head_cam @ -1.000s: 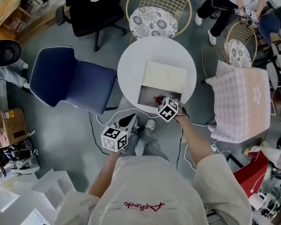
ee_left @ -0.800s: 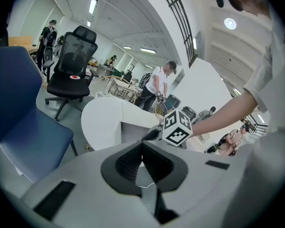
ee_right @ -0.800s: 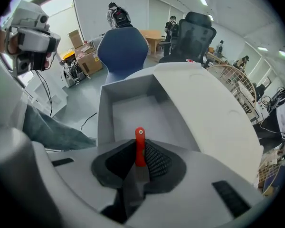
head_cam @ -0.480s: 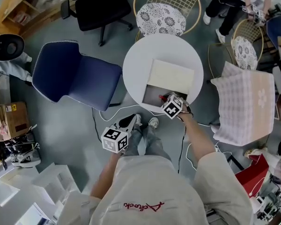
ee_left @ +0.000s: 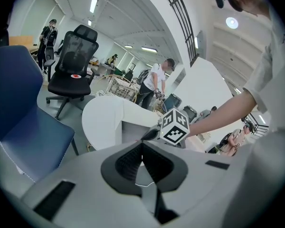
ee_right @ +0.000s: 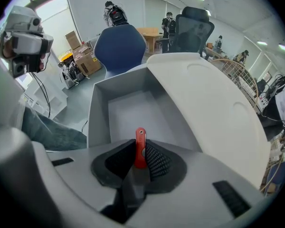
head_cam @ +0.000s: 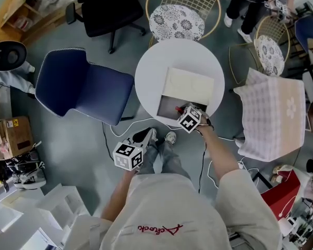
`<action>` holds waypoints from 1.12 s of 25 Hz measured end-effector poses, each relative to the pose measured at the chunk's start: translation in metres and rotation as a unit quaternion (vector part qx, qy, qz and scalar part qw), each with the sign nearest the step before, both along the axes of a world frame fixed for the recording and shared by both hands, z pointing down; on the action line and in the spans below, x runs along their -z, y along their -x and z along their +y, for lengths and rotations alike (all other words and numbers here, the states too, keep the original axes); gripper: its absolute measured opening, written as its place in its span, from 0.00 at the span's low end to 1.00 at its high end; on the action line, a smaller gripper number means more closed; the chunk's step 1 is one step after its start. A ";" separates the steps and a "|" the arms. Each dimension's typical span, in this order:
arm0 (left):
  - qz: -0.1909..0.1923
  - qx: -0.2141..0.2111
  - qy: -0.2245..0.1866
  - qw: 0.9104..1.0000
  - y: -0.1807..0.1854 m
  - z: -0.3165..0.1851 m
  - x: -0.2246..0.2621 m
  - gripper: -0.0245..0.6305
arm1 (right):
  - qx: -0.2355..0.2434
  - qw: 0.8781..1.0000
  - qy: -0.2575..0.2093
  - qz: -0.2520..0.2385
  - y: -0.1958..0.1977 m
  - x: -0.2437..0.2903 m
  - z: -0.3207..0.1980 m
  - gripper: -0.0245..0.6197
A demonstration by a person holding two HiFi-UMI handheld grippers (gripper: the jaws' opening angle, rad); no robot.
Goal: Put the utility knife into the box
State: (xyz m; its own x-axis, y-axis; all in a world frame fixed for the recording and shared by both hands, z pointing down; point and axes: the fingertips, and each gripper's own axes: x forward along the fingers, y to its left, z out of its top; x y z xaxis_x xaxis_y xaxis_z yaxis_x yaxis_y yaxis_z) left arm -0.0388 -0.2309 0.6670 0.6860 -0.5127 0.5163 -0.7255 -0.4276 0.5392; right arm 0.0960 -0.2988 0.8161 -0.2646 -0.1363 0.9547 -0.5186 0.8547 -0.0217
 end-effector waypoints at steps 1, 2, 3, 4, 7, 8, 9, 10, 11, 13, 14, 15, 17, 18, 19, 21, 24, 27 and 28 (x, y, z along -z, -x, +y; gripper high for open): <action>0.000 0.000 -0.001 1.000 0.000 -0.001 0.001 0.05 | 0.002 1.000 -0.004 0.000 0.000 0.001 0.000 0.15; 0.000 -0.001 -0.003 1.000 0.000 -0.001 0.001 0.06 | 0.001 1.000 -0.007 0.000 0.000 0.002 0.000 0.15; 0.000 -0.003 -0.005 1.000 0.000 -0.002 0.002 0.06 | -0.001 1.000 -0.010 0.000 0.000 0.003 0.000 0.19; 0.000 -0.004 -0.007 1.000 -0.001 -0.002 0.003 0.05 | -0.004 1.000 -0.011 -0.001 -0.001 0.005 -0.001 0.20; 0.002 -0.009 -0.011 1.000 -0.004 -0.004 0.005 0.05 | -0.013 1.000 -0.012 -0.005 -0.003 0.010 -0.003 0.20; 0.003 -0.011 -0.012 1.000 -0.005 -0.005 0.006 0.05 | -0.017 1.000 -0.014 -0.006 -0.004 0.012 -0.004 0.20; 0.004 -0.013 -0.014 1.000 -0.007 -0.006 0.007 0.06 | -0.020 1.000 -0.017 -0.006 -0.005 0.013 -0.005 0.20; 0.005 -0.016 -0.016 1.000 -0.008 -0.006 0.008 0.06 | -0.023 1.000 -0.020 -0.005 -0.006 0.015 -0.006 0.20; 0.006 -0.019 -0.017 1.000 -0.010 -0.006 0.009 0.05 | -0.025 0.999 -0.021 -0.004 -0.007 0.017 -0.005 0.20; 0.007 -0.025 -0.020 0.999 -0.012 -0.005 0.011 0.05 | -0.030 0.999 -0.022 -0.005 -0.007 0.022 -0.002 0.20; 0.008 -0.027 -0.022 0.999 -0.013 -0.004 0.012 0.05 | -0.035 0.999 -0.024 -0.006 -0.008 0.024 0.000 0.20; 0.008 -0.030 -0.024 0.999 -0.013 -0.003 0.013 0.05 | -0.041 0.999 -0.028 -0.008 -0.008 0.027 0.001 0.18; 0.009 -0.037 -0.028 0.999 -0.015 -0.002 0.016 0.05 | -0.057 0.998 -0.038 -0.013 -0.008 0.033 0.002 0.14; 0.010 -0.041 -0.030 0.999 -0.016 -0.001 0.017 0.05 | -0.065 0.997 -0.044 -0.015 -0.009 0.035 0.003 0.11; 0.012 -0.046 -0.032 0.998 -0.018 -0.001 0.018 0.05 | -0.075 0.996 -0.049 -0.018 -0.010 0.038 0.003 0.10; 0.015 -0.055 -0.038 0.998 -0.021 -0.002 0.020 0.06 | -0.090 0.994 -0.057 -0.019 -0.013 0.044 0.003 0.09; 0.023 -0.071 -0.046 0.996 -0.027 -0.002 0.024 0.05 | -0.112 0.991 -0.064 -0.022 -0.017 0.054 0.008 0.07; 0.031 -0.089 -0.053 0.994 -0.033 -0.001 0.029 0.05 | -0.152 0.985 -0.073 -0.041 -0.019 0.066 0.010 0.06; 0.033 -0.095 -0.056 0.993 -0.034 -0.001 0.030 0.05 | -0.169 0.981 -0.077 -0.050 -0.020 0.072 0.009 0.06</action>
State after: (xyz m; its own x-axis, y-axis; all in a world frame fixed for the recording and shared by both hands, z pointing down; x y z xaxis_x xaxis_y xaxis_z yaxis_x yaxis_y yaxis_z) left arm -0.0044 -0.2323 0.6365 0.8057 -0.4224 0.4152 -0.5913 -0.6128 0.5241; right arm 0.1157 -0.2893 0.7446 -0.2704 -0.3733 0.8875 -0.7745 0.6318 0.0298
